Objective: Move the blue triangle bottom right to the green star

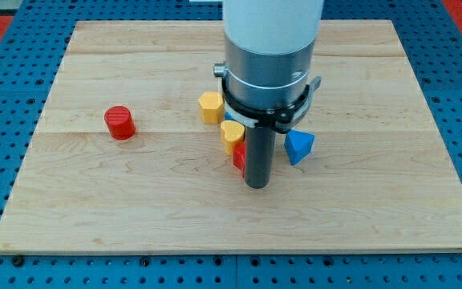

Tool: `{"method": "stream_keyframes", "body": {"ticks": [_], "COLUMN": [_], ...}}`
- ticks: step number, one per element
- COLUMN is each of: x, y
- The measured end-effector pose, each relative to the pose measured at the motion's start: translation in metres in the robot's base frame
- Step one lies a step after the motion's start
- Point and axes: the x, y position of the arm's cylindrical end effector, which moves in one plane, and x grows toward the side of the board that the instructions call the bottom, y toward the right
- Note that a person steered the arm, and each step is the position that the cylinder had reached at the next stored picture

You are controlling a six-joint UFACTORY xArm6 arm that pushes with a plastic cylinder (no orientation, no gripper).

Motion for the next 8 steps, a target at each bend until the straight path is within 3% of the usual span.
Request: {"method": "stream_keyframes", "body": {"ticks": [3, 4, 5, 8], "x": [0.008, 0.011, -0.014, -0.057], "y": [0.02, 0.072, 0.113, 0.117]}}
